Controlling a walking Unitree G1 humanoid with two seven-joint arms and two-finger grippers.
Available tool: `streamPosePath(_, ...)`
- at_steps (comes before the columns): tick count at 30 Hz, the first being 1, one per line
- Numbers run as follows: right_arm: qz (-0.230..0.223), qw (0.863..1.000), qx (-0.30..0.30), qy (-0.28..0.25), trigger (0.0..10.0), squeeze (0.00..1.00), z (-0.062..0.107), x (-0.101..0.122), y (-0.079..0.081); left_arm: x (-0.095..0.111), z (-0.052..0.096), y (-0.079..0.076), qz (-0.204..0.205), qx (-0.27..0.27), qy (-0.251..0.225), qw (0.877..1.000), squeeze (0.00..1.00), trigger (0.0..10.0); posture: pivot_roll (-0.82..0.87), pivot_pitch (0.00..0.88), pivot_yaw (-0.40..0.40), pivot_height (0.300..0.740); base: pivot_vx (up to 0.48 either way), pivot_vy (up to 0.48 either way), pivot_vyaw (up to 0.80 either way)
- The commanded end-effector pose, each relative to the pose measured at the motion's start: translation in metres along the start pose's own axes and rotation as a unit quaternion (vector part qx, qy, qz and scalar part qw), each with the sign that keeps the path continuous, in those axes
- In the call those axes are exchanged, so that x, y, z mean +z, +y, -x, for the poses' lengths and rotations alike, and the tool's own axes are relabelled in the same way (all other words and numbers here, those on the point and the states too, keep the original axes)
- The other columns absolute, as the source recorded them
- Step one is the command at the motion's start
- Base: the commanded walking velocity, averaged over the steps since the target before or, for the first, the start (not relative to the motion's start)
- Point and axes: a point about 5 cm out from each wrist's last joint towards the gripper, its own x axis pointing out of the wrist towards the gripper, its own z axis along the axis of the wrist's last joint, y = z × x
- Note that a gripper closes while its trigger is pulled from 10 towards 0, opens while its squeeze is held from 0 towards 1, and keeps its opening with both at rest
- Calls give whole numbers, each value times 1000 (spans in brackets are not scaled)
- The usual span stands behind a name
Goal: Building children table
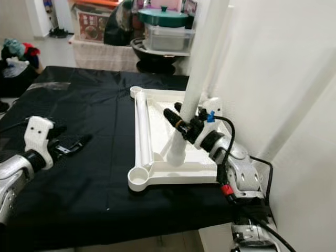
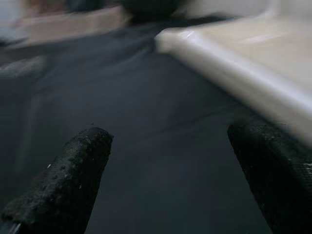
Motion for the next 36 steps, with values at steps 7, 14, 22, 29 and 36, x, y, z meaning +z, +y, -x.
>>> streamPosePath(7,-18,998,42,-36,0,0,-12,-9,33,-11,4,-3,12,19,30,999,0,10000,135,0,-112,740,0,0,0)
streamPosePath(14,-22,997,66,-31,0,0,-16,-17,47,-14,-2,-11,21,24,26,999,0,10000,130,0,-115,740,0,0,0)
streamPosePath(22,-34,998,55,-28,0,0,-10,-24,48,-17,-5,-8,30,44,31,998,0,10000,127,0,-112,740,0,0,0)
streamPosePath(29,-59,997,34,-34,0,0,-10,-31,49,-16,-6,-9,40,45,32,998,0,10000,129,0,-109,740,0,0,0)
streamPosePath(36,-87,995,-14,-39,0,0,-12,-43,45,-17,-7,-7,44,52,33,997,0,10000,135,0,-109,740,0,0,0)
